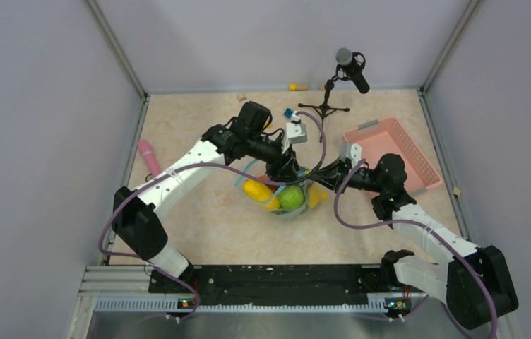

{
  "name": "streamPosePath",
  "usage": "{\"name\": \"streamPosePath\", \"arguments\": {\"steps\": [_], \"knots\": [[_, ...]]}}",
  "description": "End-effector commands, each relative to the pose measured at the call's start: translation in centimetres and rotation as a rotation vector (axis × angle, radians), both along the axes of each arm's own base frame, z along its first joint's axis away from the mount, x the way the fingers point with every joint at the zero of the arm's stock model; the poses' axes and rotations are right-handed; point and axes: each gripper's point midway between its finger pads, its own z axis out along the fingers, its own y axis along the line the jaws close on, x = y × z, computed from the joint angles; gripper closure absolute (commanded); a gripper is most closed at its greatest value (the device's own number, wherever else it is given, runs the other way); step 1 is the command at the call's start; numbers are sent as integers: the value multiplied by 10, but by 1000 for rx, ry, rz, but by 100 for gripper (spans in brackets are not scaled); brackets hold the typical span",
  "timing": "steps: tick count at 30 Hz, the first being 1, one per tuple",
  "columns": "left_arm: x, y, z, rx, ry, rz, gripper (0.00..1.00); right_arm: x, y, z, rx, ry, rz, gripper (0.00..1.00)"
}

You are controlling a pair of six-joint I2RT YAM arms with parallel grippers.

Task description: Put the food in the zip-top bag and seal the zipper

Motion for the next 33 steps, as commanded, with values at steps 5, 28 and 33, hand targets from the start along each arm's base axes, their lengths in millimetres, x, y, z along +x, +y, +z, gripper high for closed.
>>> {"name": "streamPosePath", "arguments": {"steps": [5,28,33], "knots": [[-1,-15,40,-101,-82,-56,26,1,7,26,31,45,49,100],[10,-31,32,-40,-151,-23,100,3,5,33,52,198,6,100],[15,-22,25,11,-160,27,100,15,-3,37,72,193,-107,100]]}}
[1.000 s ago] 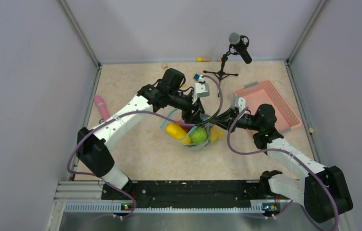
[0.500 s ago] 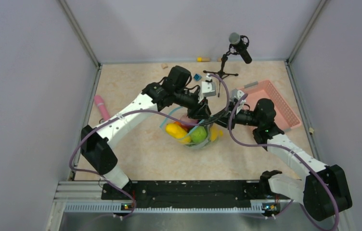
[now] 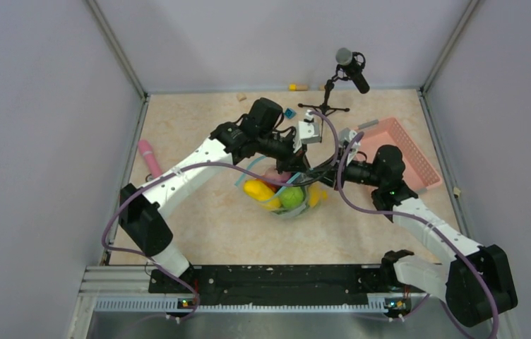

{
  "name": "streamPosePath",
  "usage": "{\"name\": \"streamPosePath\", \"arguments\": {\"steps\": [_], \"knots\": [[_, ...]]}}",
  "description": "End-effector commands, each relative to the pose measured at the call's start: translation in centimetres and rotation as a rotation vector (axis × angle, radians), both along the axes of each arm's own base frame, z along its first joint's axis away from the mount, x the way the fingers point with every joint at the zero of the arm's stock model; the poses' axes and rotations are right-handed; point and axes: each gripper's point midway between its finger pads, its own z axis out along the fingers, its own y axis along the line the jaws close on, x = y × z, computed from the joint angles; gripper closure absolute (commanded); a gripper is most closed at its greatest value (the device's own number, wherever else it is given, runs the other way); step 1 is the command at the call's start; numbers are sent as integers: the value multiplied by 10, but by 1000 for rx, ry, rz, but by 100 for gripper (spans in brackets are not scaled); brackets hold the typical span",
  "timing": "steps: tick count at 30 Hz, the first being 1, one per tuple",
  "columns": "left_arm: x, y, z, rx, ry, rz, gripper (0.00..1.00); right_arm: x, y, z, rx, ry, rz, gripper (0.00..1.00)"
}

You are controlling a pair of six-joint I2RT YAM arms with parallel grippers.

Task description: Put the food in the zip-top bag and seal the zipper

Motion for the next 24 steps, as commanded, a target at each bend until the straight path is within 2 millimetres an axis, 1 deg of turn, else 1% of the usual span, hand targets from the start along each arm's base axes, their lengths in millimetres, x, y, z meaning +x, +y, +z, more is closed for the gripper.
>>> {"name": "streamPosePath", "arguments": {"steps": [1,4,9,12,16,17,18,19,20,22,24], "knots": [[10,6,7,28,-51,61,100,17,-9,35,34,-106,-131,100],[9,13,4,49,-59,85,100,23,-16,34,25,-113,-195,100],[13,24,-2,90,-69,145,100,26,-22,32,15,-115,-240,100],[9,26,1,82,-65,141,100,19,-19,31,13,-134,-197,100],[2,17,12,24,-48,99,100,-9,-6,22,-10,-208,22,100],[3,15,16,9,-49,101,100,-13,-5,20,-14,-217,51,97],[4,13,20,-6,-47,112,100,-13,-5,19,-24,-254,57,88],[7,11,25,-25,-44,126,100,-15,-5,18,-31,-278,70,75],[7,9,28,-39,-43,128,100,-17,-5,16,-35,-297,89,67],[4,7,35,-64,-37,112,100,-19,-3,15,-28,-319,108,54],[-2,6,41,-81,-25,86,100,-16,0,15,-29,-327,100,46]]}}
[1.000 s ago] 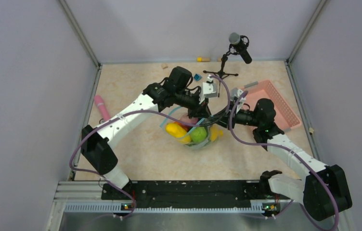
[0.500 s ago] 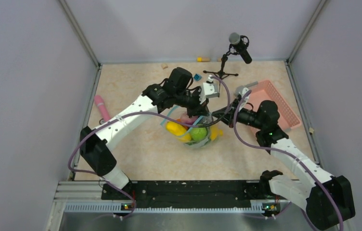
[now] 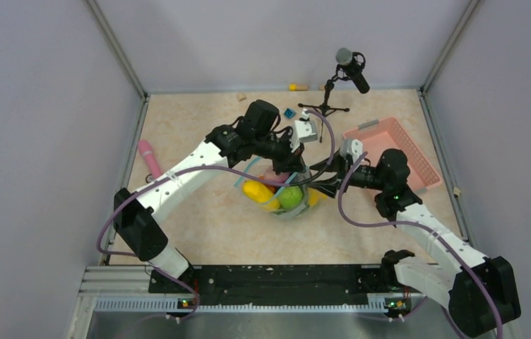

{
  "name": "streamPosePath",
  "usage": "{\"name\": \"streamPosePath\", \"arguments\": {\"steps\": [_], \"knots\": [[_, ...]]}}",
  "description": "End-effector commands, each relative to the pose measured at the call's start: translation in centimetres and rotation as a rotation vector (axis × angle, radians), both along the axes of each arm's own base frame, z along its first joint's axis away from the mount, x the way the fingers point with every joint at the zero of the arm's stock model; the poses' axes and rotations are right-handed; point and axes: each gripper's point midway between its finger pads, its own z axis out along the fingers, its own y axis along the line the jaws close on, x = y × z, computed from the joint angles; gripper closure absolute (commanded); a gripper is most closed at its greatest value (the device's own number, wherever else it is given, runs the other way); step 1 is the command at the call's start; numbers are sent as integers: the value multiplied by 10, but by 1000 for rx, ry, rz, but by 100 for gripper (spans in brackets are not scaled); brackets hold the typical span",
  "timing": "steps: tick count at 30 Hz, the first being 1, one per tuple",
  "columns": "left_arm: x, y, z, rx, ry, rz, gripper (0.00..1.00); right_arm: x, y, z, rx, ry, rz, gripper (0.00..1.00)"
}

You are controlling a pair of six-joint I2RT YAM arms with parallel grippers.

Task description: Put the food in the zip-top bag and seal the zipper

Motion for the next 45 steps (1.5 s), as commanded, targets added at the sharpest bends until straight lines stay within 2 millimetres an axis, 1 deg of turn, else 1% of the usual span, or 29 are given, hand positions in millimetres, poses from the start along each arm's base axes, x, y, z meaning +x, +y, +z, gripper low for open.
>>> {"name": "streamPosePath", "arguments": {"steps": [1,4,7,8,9,10,11,13,15,19,21,24,26,27,28,29,30,31,33,34,35,36,37,38,39,41,43,45], "knots": [[-11,-6,45,-130,-29,-42,100,0,7,3,-3,-114,54,44],[-15,-6,47,-140,-20,-62,100,12,13,2,-1,-94,37,41],[-14,-7,46,-131,-10,-57,100,18,26,7,19,-114,62,40],[-13,-7,45,-127,-8,-49,100,18,30,9,25,-124,71,44],[-12,-7,44,-123,-2,-43,100,19,33,10,28,-129,76,61],[-10,-7,44,-117,-3,-31,100,20,35,11,33,-127,73,82],[-9,-5,44,-109,-4,-21,100,23,35,12,39,-121,59,100],[-6,-1,41,-87,-13,8,100,28,34,11,43,-104,27,100],[-3,5,33,-57,-20,44,100,35,29,11,59,-49,-32,100],[8,22,16,0,-27,181,100,42,19,9,92,8,-111,100],[14,34,6,28,-40,261,100,44,13,5,89,27,-131,100],[24,52,0,44,-80,382,90,42,10,5,103,31,-118,100],[24,57,-1,39,-93,410,85,38,12,7,110,28,-90,100],[23,57,0,29,-93,408,86,38,13,8,113,29,-79,100],[22,54,3,12,-90,397,95,38,14,8,114,31,-70,100],[20,51,8,-9,-83,383,100,38,15,8,111,38,-62,100],[19,46,15,-36,-73,381,100,41,15,8,112,60,-73,100],[23,41,26,-80,-56,409,100,48,14,8,117,98,-111,98],[34,36,45,-143,-5,502,100,61,11,11,116,136,-180,63],[39,37,55,-162,22,565,100,66,9,13,121,154,-215,53],[49,41,65,-182,36,649,100,69,7,16,133,167,-242,46],[58,48,73,-200,59,752,100,69,6,20,142,166,-252,42],[68,58,84,-215,64,862,100,66,6,24,155,163,-250,34],[75,68,87,-213,66,948,100,65,5,28,172,165,-256,28],[82,80,90,-213,66,1046,100,64,5,31,187,178,-269,26],[89,98,93,-214,68,1184,100,67,4,36,207,204,-331,24],[92,109,95,-224,91,1281,100,66,11,39,197,202,-377,22],[95,117,98,-248,109,1358,100,61,22,44,190,188,-397,21]]}}
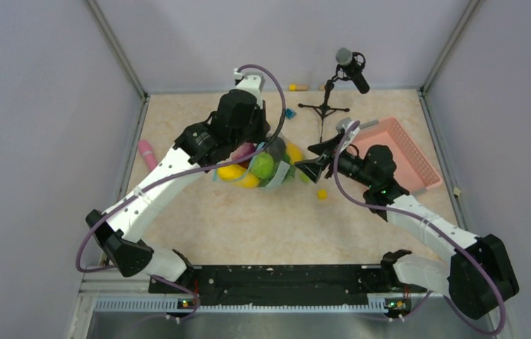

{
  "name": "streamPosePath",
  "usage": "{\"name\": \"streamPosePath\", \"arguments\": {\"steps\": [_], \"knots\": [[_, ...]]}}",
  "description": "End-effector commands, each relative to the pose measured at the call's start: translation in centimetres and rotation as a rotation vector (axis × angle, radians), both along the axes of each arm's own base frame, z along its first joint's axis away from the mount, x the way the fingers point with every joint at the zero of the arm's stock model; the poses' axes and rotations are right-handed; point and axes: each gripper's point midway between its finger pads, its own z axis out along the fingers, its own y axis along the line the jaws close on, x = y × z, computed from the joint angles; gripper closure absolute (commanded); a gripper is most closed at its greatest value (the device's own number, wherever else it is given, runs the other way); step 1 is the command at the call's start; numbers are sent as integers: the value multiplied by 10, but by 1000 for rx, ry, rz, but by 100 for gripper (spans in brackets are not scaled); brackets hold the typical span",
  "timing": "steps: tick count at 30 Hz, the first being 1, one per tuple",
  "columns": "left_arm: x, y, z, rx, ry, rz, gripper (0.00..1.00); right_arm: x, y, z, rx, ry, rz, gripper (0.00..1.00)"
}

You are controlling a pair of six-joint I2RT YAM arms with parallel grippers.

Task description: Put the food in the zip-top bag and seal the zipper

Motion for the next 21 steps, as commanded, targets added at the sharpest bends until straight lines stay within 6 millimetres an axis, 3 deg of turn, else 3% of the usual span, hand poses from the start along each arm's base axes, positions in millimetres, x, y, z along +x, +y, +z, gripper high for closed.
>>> {"name": "streamPosePath", "arguments": {"steps": [1,8,17,20,21], "knots": [[21,37,29,-110,-19,350,100,-1,16,44,43,-57,-100,21],[35,75,42,-123,-83,621,100,-22,51,69,116,-97,-92,10],[35,73,39,-199,-61,668,100,9,100,50,44,-11,-164,11],[31,77,39,-216,-64,664,100,29,103,26,-34,38,-238,22],[28,80,39,-220,-68,666,100,33,102,19,-57,43,-256,31]]}}
